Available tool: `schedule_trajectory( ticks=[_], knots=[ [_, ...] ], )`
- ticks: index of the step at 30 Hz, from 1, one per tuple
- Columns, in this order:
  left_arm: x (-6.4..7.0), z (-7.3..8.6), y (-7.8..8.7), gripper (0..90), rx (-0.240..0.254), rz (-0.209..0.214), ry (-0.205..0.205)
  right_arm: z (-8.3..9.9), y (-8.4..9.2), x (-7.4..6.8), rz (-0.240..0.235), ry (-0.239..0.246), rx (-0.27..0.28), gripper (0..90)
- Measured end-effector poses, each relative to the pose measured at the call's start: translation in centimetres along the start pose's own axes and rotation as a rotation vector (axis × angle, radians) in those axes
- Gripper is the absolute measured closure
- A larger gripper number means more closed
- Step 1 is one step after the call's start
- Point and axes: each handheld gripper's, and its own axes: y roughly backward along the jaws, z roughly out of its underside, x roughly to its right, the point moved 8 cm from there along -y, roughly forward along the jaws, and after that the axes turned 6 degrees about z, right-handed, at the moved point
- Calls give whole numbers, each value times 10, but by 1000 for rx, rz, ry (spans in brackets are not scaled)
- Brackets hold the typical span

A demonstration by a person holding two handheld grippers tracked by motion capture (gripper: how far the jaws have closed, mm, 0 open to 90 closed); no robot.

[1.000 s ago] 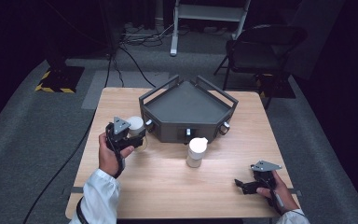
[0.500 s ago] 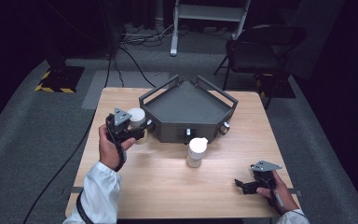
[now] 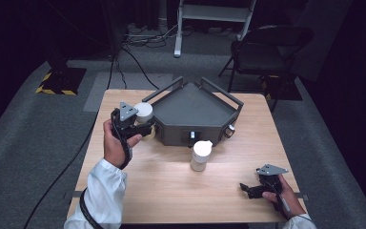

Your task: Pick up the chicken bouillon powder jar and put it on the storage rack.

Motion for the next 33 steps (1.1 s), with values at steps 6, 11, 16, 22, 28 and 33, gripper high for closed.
schedule_trajectory(
  ticks=[6,11,16,22,28,33],
  knots=[
    [2,-7,0,335,5,7,-7,0,0,0,0,0,0,0],
    [4,-15,1,334,12,9,-11,1,1,0,0,1,0,0],
    [8,-24,0,334,20,16,-20,1,1,0,0,1,0,0],
    [11,-35,-5,334,22,26,-31,1,1,0,0,0,0,0],
    [15,-43,-13,334,29,32,-33,1,1,0,1,0,-1,0],
    [21,-53,-20,334,30,44,-45,1,1,0,1,1,-1,0]
  ],
)
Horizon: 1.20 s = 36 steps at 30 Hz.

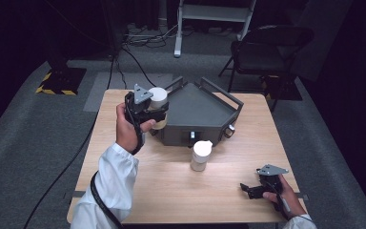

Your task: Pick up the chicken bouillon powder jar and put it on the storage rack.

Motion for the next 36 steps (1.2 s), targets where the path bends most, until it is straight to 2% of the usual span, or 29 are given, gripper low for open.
schedule_trajectory(
  ticks=[5,11,18,21,27,31,36],
  knots=[
    [5,-11,-7,334,0,8,-19,0,0,0,-1,0,0,0],
    [7,-16,-22,334,-8,14,-31,0,0,0,0,1,1,0],
    [7,-18,-38,334,-17,14,-20,1,1,0,0,1,1,0],
    [6,-19,-44,334,-19,29,-8,1,1,0,0,1,1,0],
    [7,-21,-58,334,-35,20,-17,1,1,0,0,1,1,0],
    [8,-20,-70,334,-62,-6,-26,1,1,1,-1,2,1,0],
    [5,-18,-79,333,-83,-8,-24,1,1,1,-3,2,1,0]
  ],
)
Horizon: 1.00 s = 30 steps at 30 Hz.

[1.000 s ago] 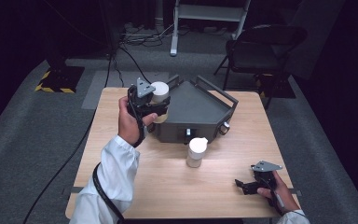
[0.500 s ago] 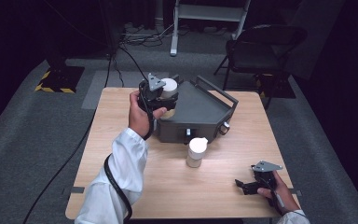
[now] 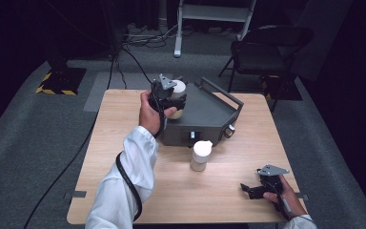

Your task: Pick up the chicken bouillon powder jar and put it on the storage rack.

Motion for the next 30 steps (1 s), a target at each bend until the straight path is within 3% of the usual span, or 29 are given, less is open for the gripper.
schedule_trajectory(
  ticks=[9,30],
  knots=[
    [-4,6,-10,326,-26,1,22,0,0,0,0,0,0,0],
    [2,9,-13,310,-13,-21,-17,0,0,0,0,1,0,0]
  ],
)
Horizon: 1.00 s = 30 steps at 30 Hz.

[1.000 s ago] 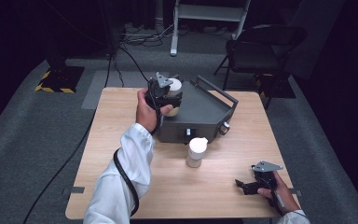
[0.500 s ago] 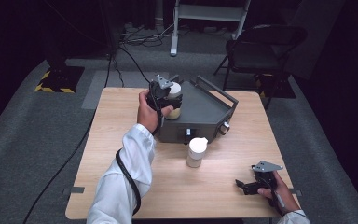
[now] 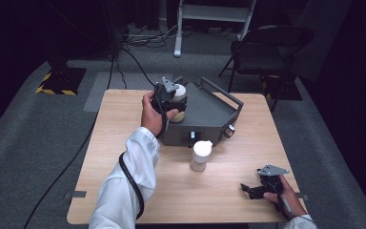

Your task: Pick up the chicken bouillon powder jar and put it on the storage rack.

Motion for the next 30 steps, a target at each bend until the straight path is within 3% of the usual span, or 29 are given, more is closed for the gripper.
schedule_trajectory(
  ticks=[10,17,30],
  knots=[
    [1,4,-5,190,-39,-20,-24,0,0,0,0,1,0,0],
    [4,9,-4,33,-24,-33,-28,0,0,0,0,0,0,0],
    [12,11,6,10,-11,-50,-83,0,0,0,0,0,0,0]
  ],
)
